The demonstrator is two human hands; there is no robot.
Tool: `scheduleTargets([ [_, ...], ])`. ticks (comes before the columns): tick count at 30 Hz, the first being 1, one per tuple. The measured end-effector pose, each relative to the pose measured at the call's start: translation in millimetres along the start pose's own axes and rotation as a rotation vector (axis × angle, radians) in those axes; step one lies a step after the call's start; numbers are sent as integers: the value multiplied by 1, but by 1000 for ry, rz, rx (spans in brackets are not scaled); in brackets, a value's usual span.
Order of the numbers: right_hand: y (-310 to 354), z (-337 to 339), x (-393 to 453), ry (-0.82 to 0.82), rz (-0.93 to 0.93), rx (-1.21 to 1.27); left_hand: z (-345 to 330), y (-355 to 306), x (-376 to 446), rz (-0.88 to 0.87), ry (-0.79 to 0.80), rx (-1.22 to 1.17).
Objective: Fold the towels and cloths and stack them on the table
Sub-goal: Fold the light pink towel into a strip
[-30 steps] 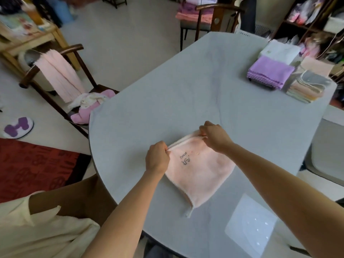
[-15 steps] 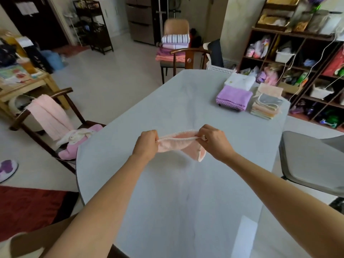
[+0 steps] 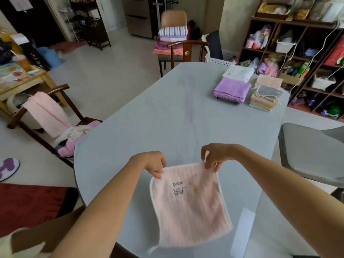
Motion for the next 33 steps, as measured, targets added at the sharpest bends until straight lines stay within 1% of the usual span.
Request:
scheduleTargets([
  [2,-2,-7,12,-205,77,-86,-3,0,11,-49,-196,224],
  [3,-3,-11,17,-312,105,-141,-7,-1,15,-68,-285,287],
  [4,-9,-18,24,-401,113,-184,-15,0,19,-75,-345,299],
  [6,-21,-32,34,-543,104,-222,-30,1,24,-92,-407,286],
  [9,-34,-45,42,-656,123,-148,-43,6,31,-118,-480,252],
  [12,-36,-49,49,-733,181,-62,-40,17,37,-131,-594,162],
  [16,-36,-46,54,-860,243,78,-35,16,40,-195,-707,109],
  [18,-37,-49,56,-895,277,81,-38,20,40,-201,-739,105],
  [20,-41,-59,55,-879,289,53,-48,27,37,-209,-736,150],
  [23,-50,-66,46,-873,273,-8,-60,30,31,-224,-710,247],
  [25,-54,-61,39,-889,255,-35,-59,24,30,-233,-722,258],
  [29,-54,-54,35,-886,206,-1,-53,11,27,-239,-767,185],
  [33,-55,-48,34,-814,248,75,-53,9,27,-323,-772,-25],
])
Point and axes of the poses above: each hand's wrist, its own x-axis towards the middle knuckle, its own z-axis out of the back of the hand, y = z × x, the point moved 5 cm from there along x, towards the middle knuckle, and after that the axes turned 1 degree about -y, right-handed, at the moved point
